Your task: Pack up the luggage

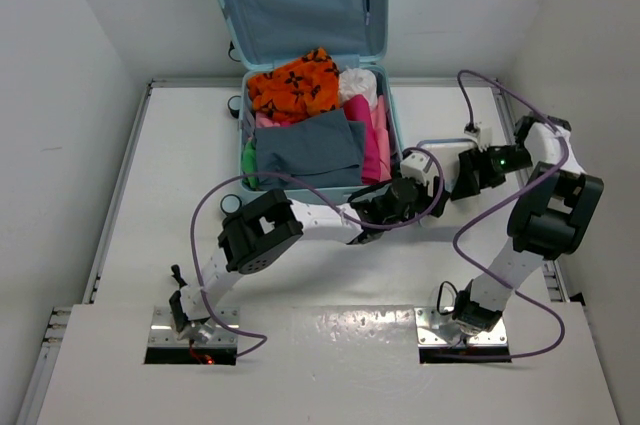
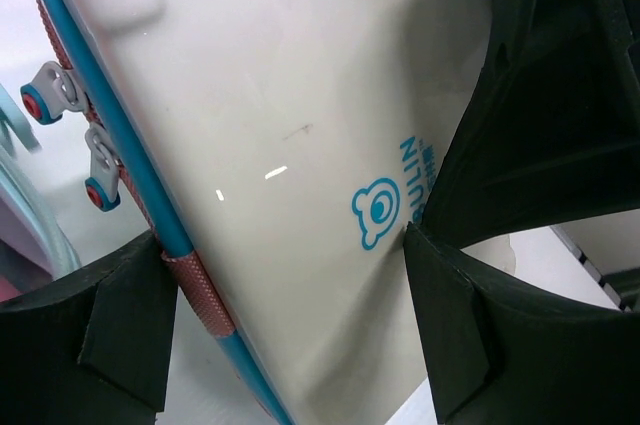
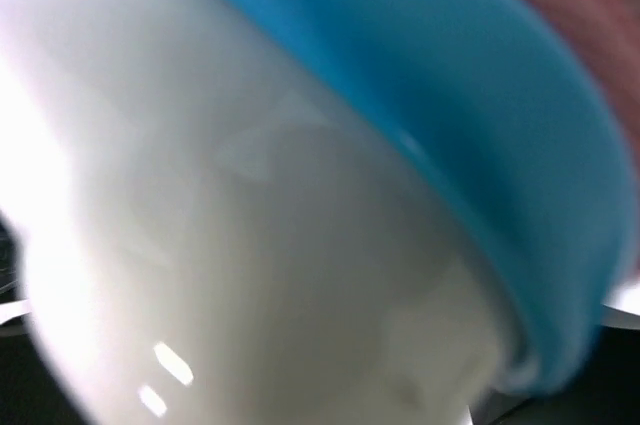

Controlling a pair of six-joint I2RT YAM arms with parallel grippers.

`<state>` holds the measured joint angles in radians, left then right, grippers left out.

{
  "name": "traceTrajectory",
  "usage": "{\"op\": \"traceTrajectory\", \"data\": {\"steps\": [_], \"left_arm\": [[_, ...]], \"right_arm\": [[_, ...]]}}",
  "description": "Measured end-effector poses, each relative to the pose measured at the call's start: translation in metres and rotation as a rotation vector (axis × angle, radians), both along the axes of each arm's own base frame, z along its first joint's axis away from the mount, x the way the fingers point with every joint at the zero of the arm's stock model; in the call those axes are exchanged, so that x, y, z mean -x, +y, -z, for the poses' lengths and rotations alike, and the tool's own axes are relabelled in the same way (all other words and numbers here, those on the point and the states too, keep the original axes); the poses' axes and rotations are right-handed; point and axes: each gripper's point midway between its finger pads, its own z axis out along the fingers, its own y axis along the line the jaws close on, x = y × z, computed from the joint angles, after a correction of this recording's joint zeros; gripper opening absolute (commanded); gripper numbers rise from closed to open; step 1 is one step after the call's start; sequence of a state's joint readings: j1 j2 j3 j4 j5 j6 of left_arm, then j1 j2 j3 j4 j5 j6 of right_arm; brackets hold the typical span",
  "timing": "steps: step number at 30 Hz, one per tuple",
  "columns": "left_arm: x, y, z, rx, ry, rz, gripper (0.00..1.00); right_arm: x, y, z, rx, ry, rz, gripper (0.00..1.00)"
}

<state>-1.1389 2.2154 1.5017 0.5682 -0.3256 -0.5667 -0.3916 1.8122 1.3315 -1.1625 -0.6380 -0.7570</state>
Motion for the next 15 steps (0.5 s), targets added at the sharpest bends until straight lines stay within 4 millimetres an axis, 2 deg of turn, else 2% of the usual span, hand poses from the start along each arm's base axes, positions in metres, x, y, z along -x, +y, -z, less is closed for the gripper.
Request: {"op": "traceTrajectory", "data": {"steps": [5, 11, 13, 15], "left_arm": [[-0.017, 0.002, -0.020, 0.018, -0.048, -0.026, 0.11], [-0.018, 0.002, -0.018, -0.001, -0.054, -0.023, 0.11], [-0.014, 0.000, -0.014, -0.011, -0.044, 0.003, 0.11], [0.000, -0.007, -0.008, -0.025, -0.019, 0.070, 0.11]], "right_arm": [[-0.024, -0.001, -0.024, -0.018, -0.079, 0.026, 0.00], [-0.053, 0.000, -0.057, -0.036, -0.189, 0.042, 0.00], [-0.071, 0.009, -0.074, -0.073, -0.264, 0.031, 0.00], [-0.089, 0.027, -0.096, -0.122, -0.358, -0.010, 0.00]]}}
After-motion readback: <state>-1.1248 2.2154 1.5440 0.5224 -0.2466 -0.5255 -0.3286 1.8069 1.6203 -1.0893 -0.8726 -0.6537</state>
